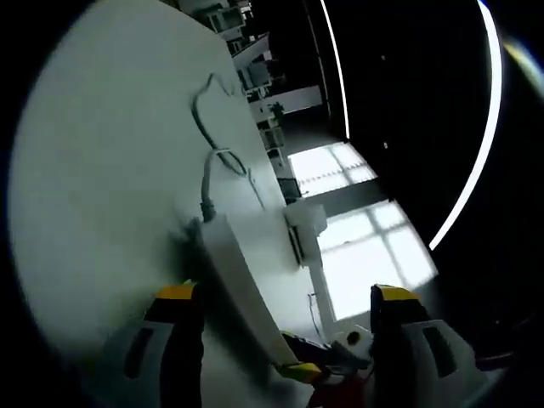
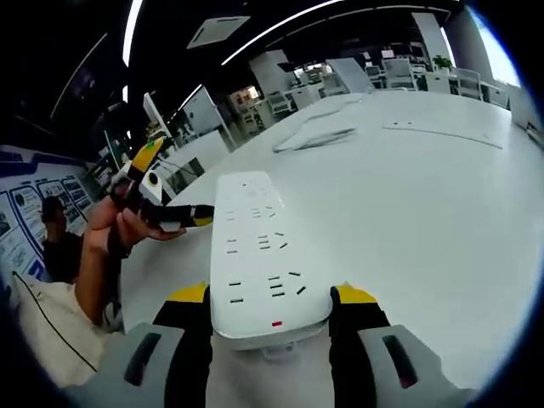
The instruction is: Pick up the power strip scattered on the table, fix it on the side mounting bracket of the table, and press the switch
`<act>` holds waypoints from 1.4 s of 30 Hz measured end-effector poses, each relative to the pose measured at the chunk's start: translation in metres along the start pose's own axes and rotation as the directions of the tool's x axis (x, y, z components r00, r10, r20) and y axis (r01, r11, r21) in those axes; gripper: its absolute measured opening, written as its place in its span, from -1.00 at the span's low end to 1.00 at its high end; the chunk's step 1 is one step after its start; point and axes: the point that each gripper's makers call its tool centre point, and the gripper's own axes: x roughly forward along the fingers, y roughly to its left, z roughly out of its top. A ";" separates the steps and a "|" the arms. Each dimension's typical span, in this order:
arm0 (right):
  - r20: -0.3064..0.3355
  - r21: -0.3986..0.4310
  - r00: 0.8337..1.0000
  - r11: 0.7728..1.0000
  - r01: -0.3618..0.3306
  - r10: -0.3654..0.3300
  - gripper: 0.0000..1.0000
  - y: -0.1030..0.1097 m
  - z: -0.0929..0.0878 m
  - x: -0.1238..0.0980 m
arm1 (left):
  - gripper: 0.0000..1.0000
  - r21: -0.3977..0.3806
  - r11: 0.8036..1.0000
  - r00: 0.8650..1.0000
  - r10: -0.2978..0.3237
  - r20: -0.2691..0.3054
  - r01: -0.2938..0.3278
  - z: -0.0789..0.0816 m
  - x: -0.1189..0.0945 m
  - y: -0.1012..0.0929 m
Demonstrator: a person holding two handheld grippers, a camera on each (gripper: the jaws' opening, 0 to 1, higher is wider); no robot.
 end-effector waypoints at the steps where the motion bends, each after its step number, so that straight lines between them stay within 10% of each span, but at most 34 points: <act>1: 0.000 -0.001 1.000 1.000 0.000 0.000 0.00 0.000 0.000 0.000 | 0.68 -0.006 1.000 1.000 0.001 0.003 -0.001 -0.001 -0.001 0.000; 42: 0.034 -0.006 0.999 1.000 0.003 -0.003 0.00 0.000 0.001 0.001 | 0.44 -0.124 0.992 0.992 0.044 0.119 -0.029 0.015 0.030 0.018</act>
